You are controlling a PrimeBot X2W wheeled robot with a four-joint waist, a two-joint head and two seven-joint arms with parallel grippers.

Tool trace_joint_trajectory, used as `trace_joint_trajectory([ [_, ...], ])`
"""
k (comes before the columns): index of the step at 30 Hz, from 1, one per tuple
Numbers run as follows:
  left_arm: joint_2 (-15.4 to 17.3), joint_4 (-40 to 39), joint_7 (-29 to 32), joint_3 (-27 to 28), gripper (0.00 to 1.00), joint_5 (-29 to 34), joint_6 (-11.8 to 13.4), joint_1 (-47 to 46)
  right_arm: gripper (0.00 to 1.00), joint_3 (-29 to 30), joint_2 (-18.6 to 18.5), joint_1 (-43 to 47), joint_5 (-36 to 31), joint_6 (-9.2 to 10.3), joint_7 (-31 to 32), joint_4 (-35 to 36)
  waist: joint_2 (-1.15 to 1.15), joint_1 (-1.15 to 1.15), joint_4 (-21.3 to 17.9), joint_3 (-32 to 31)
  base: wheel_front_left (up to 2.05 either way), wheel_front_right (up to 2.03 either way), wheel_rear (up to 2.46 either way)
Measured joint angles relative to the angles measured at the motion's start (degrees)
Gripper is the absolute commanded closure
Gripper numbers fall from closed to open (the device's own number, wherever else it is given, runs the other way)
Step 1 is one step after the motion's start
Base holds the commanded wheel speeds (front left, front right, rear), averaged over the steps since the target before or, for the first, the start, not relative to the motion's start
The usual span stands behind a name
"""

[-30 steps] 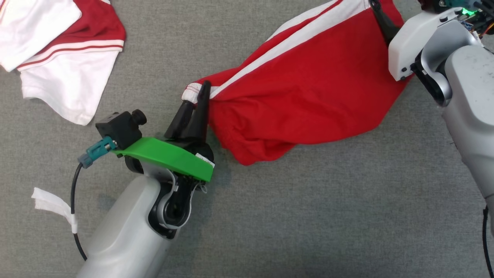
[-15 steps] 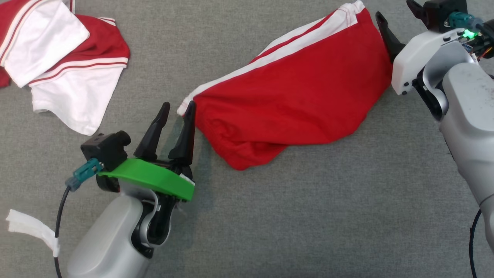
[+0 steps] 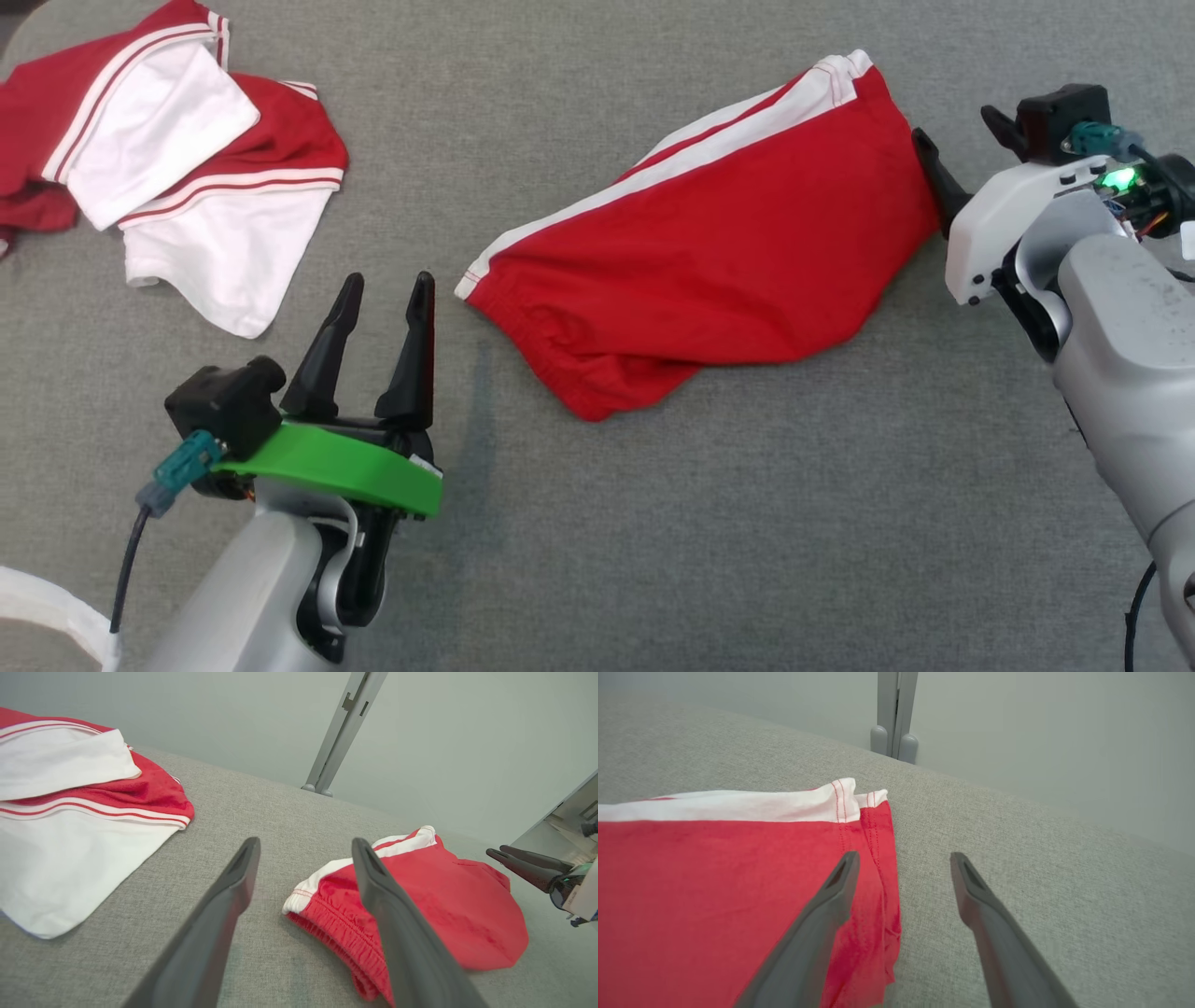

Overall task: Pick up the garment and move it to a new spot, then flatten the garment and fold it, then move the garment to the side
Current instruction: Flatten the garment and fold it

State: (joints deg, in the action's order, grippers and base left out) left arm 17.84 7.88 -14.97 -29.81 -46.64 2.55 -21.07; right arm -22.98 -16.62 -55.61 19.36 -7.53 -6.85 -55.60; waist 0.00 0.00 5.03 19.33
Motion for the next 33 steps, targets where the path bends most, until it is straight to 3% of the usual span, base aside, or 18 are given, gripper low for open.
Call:
trace_joint_trajectory([
  [13,-4.0,-1.64,-0.15,7.84,0.0,2.56,-0.88,6.48,0.0,-0.22,1.97,1.91,1.36,0.0,0.07,-7.92,0.0,0.0,2.12,0.43,0.0,0.0,0.0],
  [14,-4.22,-1.56,-0.15,8.23,0.0,2.9,-1.01,6.71,0.2,-0.22,2.35,1.9,1.56,0.01,0.09,-8.28,0.0,0.0,2.09,0.37,0.0,0.0,0.0],
  [15,-4.42,-1.53,-0.15,8.76,0.0,3.13,-1.11,6.9,0.52,-0.22,2.71,1.9,1.79,0.03,-0.02,-8.62,0.0,0.0,2.03,0.29,0.0,0.0,0.0],
  [16,-4.47,-1.48,-0.15,9.13,0.0,3.6,-1.13,7.01,0.74,-0.16,2.99,1.9,2.0,0.03,-0.2,-8.89,0.0,0.0,1.96,0.22,0.0,0.0,0.0],
  [17,-4.45,-1.48,-0.15,9.51,0.0,4.32,-1.37,7.08,0.8,-0.12,3.25,1.9,2.34,0.03,-0.56,-9.12,0.0,0.0,1.86,0.12,0.0,0.0,0.0],
  [18,-4.49,-1.49,-0.15,9.87,0.0,4.76,-1.51,7.15,1.0,-0.11,3.5,1.9,2.43,0.03,-1.02,-9.4,0.0,0.0,1.7,-0.01,0.0,0.0,0.0],
  [33,-3.46,2.7,-0.15,12.79,0.0,10.16,-3.42,5.43,1.0,3.16,6.05,4.87,3.81,0.0,-7.88,-9.18,0.0,0.0,-3.95,-3.64,0.0,0.0,0.0],
])
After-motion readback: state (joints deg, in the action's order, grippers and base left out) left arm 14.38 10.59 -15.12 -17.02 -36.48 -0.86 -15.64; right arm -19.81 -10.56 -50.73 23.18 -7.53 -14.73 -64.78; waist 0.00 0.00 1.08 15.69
